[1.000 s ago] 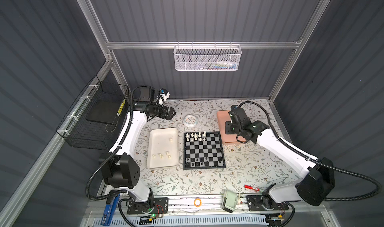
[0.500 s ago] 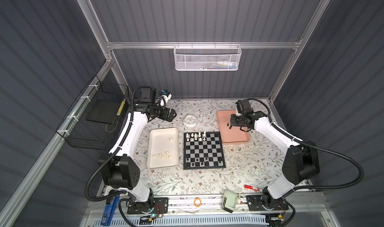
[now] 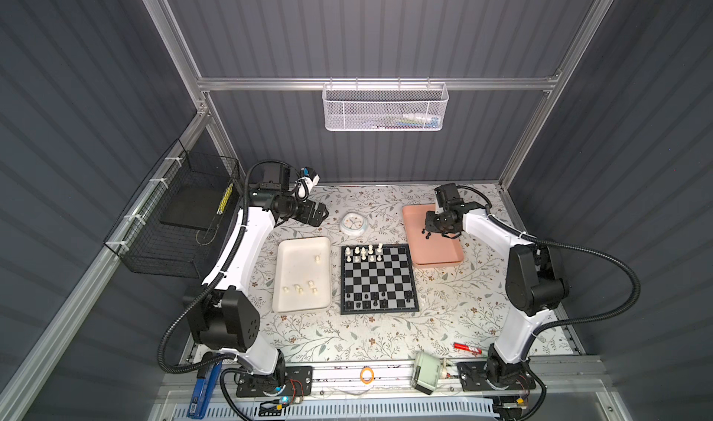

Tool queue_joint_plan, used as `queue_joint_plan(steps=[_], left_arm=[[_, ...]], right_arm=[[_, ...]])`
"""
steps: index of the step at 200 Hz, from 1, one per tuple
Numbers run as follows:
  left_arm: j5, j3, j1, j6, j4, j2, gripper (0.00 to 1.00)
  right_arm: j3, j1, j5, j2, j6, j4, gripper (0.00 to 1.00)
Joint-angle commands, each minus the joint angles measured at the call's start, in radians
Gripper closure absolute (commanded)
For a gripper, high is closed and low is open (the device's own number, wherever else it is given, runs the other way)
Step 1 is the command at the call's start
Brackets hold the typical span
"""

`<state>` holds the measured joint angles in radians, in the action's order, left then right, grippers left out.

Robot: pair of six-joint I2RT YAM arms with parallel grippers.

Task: Set up the chess pieces on the board
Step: 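Lower the open right gripper onto a black pawn in the pink tray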

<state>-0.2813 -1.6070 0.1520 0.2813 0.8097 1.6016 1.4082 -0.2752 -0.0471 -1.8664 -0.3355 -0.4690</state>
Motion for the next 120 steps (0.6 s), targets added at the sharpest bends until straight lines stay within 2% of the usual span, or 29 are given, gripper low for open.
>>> queue_joint_plan(steps=[1, 120], left_arm=[[-0.001, 0.004, 0.006, 0.015, 0.037, -0.020, 0.01], [-0.025, 0.016, 0.006, -0.005, 0.038, -0.019, 0.00]], right_arm=[[0.025, 0.004, 0.007, -0.020, 0.000, 0.007, 0.76], [-0.003, 0.004, -0.006, -0.083, 0.018, 0.031, 0.76]])
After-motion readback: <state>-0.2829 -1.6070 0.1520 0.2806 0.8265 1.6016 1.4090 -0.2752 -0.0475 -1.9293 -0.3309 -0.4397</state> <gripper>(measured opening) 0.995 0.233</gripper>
